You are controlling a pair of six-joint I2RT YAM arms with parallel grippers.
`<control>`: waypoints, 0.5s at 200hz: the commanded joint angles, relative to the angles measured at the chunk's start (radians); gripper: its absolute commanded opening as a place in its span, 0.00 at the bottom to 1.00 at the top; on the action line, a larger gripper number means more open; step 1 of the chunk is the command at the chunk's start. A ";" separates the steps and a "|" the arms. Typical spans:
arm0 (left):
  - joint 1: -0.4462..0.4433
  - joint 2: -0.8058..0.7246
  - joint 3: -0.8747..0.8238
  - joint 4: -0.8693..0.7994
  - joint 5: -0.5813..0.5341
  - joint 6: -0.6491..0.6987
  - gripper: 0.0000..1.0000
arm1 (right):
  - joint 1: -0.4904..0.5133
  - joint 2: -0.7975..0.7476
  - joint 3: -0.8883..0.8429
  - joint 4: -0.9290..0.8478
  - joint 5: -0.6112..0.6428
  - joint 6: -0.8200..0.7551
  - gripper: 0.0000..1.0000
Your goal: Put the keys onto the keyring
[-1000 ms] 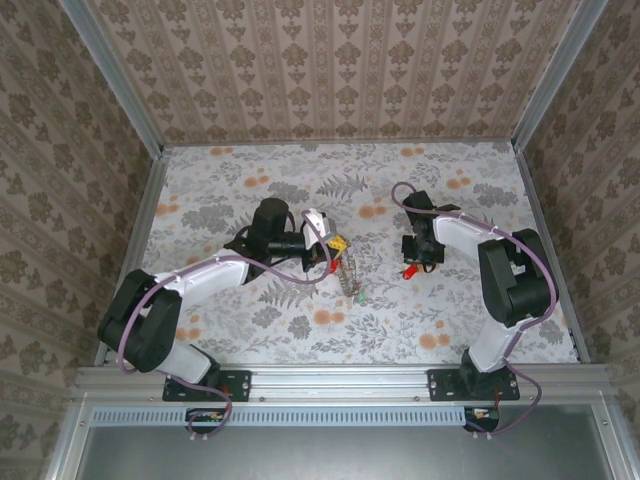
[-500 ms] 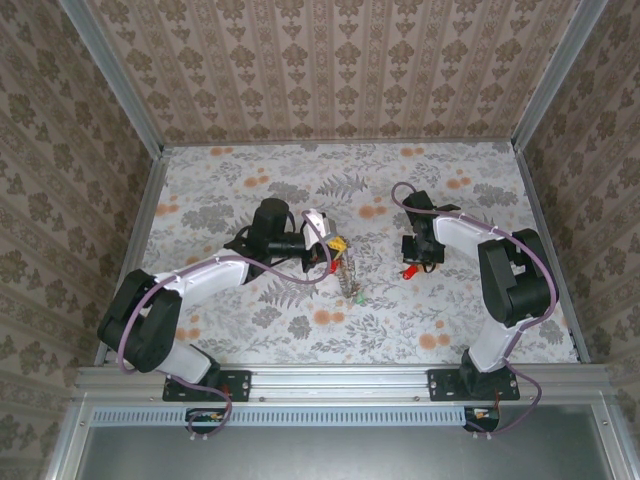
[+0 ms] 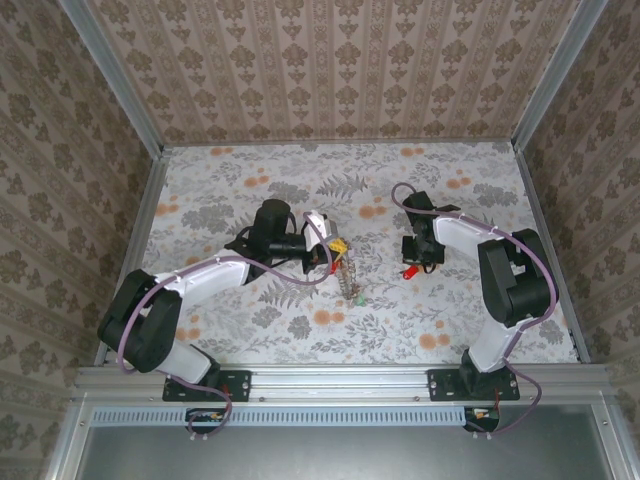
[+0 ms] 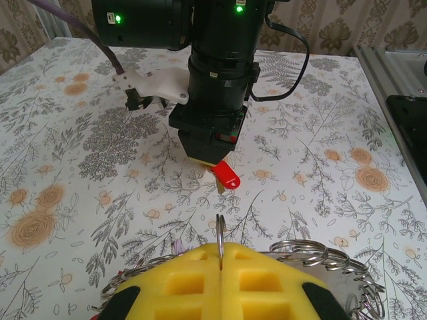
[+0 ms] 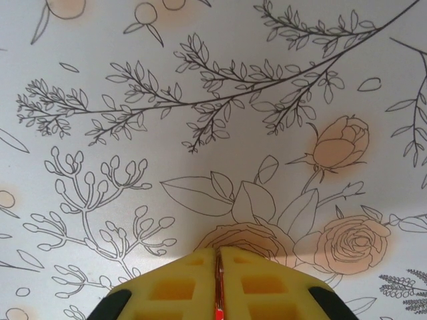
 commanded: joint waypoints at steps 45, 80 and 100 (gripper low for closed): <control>-0.004 -0.018 0.032 0.045 0.016 0.000 0.00 | 0.004 -0.203 -0.115 0.160 -0.127 -0.091 0.04; 0.003 -0.012 0.016 0.089 0.033 -0.022 0.00 | 0.001 -0.435 -0.221 0.331 -0.377 -0.223 0.07; 0.005 -0.008 0.013 0.115 0.050 -0.030 0.00 | 0.002 -0.540 -0.267 0.404 -0.491 -0.309 0.05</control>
